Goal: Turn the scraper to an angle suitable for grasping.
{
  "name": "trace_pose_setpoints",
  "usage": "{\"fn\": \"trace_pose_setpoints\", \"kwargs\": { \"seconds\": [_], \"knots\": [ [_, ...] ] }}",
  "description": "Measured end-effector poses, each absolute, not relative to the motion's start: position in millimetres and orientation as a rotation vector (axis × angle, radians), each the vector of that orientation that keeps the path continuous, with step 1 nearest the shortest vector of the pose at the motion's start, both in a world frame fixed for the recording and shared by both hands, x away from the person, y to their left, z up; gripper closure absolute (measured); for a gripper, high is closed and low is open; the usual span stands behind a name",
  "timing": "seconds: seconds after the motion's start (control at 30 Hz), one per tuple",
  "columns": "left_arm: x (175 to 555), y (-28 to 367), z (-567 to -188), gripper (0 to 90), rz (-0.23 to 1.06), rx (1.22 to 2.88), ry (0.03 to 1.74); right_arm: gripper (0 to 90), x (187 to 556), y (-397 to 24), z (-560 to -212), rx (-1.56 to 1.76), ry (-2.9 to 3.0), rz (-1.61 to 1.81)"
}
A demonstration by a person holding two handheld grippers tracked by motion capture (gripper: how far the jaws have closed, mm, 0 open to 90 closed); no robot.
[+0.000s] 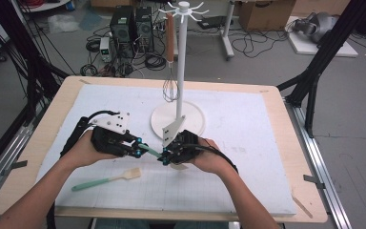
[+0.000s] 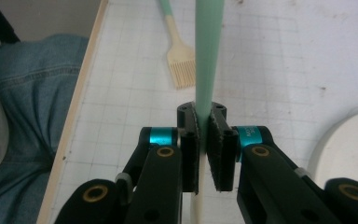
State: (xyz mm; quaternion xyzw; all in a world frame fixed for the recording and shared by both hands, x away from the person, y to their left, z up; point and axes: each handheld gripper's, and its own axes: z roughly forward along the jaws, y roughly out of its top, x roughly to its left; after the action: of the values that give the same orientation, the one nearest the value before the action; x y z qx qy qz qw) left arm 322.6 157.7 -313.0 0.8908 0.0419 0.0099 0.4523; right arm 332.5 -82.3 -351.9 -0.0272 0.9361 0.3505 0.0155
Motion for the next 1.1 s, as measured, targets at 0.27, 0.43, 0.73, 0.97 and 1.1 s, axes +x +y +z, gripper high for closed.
{"fn": "trace_pose_setpoints", "kwargs": {
  "seconds": [0.27,0.43,0.73,0.97,1.1],
  "knots": [
    [323.2,176.5,-316.2,58.7,0.082,2.149,0.223,84.5,341.1,-103.0,-344.3,0.061,2.842,1.237],
    [319.6,182.6,-324.7,52.6,0.117,2.106,0.273,84.5,345.2,-112.7,-338.8,0.133,2.788,1.332],
    [316.9,195.6,-336.6,47.8,0.152,2.048,0.34,84.5,352.0,-125.2,-332.5,0.218,2.731,1.472],
    [311.0,203.4,-345.6,42.5,0.204,2.04,0.382,84.5,354.4,-128.3,-328.8,0.251,2.727,1.485],
    [307.4,208.6,-349.8,39.5,0.235,2.042,0.393,84.5,358.5,-133.8,-323.2,0.285,2.697,1.51]
  ]
}}
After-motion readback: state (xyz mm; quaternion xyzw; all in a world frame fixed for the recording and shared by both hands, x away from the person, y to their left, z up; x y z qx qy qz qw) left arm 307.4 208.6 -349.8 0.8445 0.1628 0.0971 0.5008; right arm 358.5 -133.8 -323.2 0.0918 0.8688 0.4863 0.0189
